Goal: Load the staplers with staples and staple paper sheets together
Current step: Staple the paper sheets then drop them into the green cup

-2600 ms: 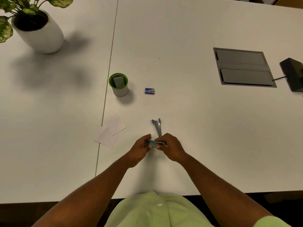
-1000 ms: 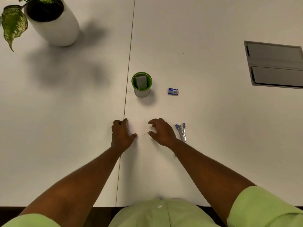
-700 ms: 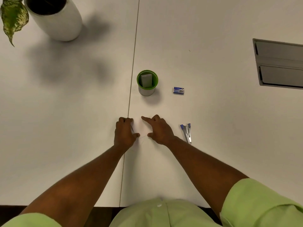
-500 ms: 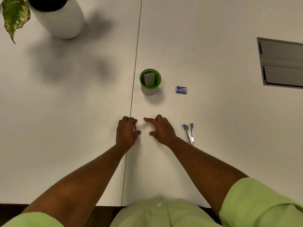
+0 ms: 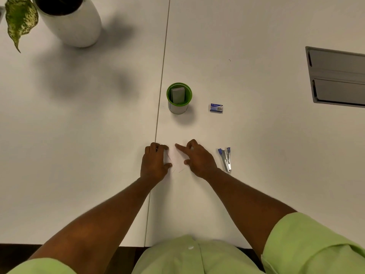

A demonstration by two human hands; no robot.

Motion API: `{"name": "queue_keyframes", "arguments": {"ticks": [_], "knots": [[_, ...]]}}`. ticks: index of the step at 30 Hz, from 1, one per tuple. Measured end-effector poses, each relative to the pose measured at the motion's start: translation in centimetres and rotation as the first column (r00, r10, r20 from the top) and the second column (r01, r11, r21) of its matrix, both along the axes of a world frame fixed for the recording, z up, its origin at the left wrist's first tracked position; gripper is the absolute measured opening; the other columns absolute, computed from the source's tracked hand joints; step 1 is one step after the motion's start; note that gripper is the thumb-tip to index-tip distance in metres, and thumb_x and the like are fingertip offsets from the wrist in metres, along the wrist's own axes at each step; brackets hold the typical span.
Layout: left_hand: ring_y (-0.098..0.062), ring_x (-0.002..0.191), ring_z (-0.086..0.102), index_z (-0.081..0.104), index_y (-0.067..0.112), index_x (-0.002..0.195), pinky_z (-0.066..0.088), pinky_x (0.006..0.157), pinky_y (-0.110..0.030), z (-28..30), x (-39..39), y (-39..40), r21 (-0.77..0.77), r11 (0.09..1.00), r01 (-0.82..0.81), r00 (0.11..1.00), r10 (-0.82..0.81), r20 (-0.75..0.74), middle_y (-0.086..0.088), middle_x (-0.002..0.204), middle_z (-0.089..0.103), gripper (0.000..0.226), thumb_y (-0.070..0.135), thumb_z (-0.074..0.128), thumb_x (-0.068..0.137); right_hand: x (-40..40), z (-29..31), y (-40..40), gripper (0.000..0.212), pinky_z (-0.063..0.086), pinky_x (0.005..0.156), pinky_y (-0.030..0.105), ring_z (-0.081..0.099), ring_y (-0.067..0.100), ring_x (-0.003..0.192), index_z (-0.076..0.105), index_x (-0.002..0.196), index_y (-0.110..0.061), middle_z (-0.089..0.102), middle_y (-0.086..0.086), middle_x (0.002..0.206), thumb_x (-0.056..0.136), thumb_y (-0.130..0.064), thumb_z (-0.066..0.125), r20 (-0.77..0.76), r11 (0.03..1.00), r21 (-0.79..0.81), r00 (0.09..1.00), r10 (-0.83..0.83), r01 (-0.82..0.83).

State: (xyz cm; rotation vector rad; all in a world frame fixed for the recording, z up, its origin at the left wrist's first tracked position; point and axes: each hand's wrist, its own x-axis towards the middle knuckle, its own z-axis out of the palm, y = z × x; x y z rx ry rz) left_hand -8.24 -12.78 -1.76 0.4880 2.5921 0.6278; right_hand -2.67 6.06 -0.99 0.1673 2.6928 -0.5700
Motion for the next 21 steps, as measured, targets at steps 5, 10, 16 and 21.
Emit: {"name": "queue_keyframes", "arguments": {"ticks": [5, 10, 16, 21], "knots": [[-0.027, 0.124, 0.044, 0.051, 0.018, 0.134, 0.048, 0.096, -0.037, 0.5, 0.4, 0.8, -0.086, 0.996, 0.009, 1.000, -0.009, 0.004, -0.005, 0.133, 0.047, 0.066, 0.024, 0.083, 0.077, 0.9, 0.0, 0.5, 0.065, 0.048, 0.072, 0.024, 0.054, 0.015, 0.100, 0.050, 0.142, -0.037, 0.046, -0.004, 0.119, 0.086, -0.017, 0.075, -0.010, 1.000, 0.013, 1.000, -0.029, 0.029], [-0.028, 0.132, 0.039, 0.046, 0.012, 0.139, 0.043, 0.105, -0.036, 1.1, 0.9, 1.2, -0.078, 0.996, 0.043, 0.999, -0.045, -0.021, -0.009, 0.140, 0.044, 0.066, 0.025, 0.076, 0.083, 2.6, 0.1, 1.0, 0.020, 0.047, 0.061, 0.017, 0.055, 0.004, 0.081, 0.068, 0.107, -0.024, 0.052, -0.007, 0.111, 0.090, -0.013, 0.068, -0.081, 0.992, 0.004, 0.989, -0.127, 0.127], [-0.028, 0.126, 0.044, 0.052, 0.014, 0.134, 0.046, 0.099, -0.038, 1.5, 2.0, 1.9, -0.025, 0.997, 0.077, 0.997, -0.078, -0.029, -0.007, 0.134, 0.050, 0.054, 0.027, 0.074, 0.086, 3.4, 0.2, 1.0, 0.024, 0.051, 0.066, 0.028, 0.060, 0.012, 0.085, 0.064, 0.104, -0.019, 0.057, -0.003, 0.109, 0.084, -0.011, 0.075, -0.095, 0.961, -0.001, 0.957, -0.274, 0.275], [-0.027, 0.121, 0.048, 0.056, 0.013, 0.133, 0.046, 0.100, -0.036, 1.1, 3.4, 3.0, -0.001, 0.997, 0.073, 0.996, -0.073, 0.048, -0.007, 0.129, 0.057, 0.050, 0.029, 0.072, 0.088, 2.8, 0.2, 0.8, 0.051, 0.053, 0.090, 0.037, 0.061, 0.023, 0.110, 0.054, 0.130, -0.016, 0.060, 0.003, 0.122, 0.085, -0.024, 0.077, 0.022, 0.917, -0.009, 0.916, -0.399, 0.400]]}}
